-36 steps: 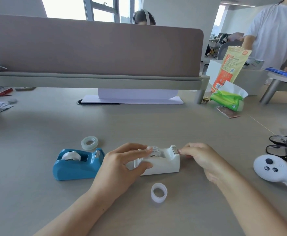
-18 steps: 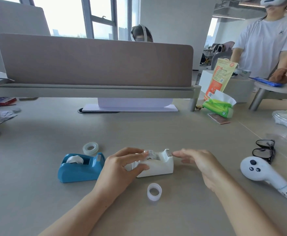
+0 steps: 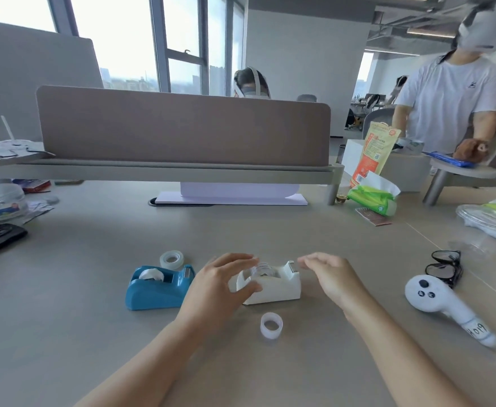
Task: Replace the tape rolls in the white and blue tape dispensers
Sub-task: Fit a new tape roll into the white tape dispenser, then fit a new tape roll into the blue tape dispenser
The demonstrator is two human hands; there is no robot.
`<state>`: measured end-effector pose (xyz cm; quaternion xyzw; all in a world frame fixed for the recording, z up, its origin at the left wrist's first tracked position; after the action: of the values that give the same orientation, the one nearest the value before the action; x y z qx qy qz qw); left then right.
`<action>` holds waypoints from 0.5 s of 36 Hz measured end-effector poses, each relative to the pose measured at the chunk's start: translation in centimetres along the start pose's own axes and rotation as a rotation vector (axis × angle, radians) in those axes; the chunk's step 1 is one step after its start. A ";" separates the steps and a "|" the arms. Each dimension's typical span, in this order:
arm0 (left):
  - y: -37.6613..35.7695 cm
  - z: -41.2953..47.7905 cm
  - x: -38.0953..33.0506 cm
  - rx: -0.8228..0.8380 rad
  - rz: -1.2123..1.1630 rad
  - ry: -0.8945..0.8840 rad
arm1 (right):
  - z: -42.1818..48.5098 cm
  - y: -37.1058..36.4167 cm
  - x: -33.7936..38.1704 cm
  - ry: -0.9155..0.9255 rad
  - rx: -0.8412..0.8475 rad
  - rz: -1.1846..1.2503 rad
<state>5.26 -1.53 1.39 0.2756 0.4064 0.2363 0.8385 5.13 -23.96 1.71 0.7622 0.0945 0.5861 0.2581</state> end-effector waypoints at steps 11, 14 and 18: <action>8.2 0.3 1.2 -0.029 0.013 0.043 | -3.1 -3.8 8.0 0.260 -0.009 -0.089; 11.0 -1.3 3.7 -0.086 -0.040 0.110 | -4.2 -6.5 10.0 0.350 0.036 -0.078; 13.7 -3.5 6.9 -0.125 -0.025 0.163 | -4.8 -10.8 11.5 0.409 0.092 -0.087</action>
<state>3.88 13.81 4.70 0.1976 0.4610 0.2723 0.8212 5.69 -8.33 6.81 0.6336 0.2044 0.7119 0.2237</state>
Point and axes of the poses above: each hand's wrist, its own z-axis towards the middle knuckle, its own y-axis out of the back of the hand, x = y × z, the point moved 7 cm from there along z, towards the middle knuckle, and after that the axes turned 7 degrees about -y, right-handed, at the moved point
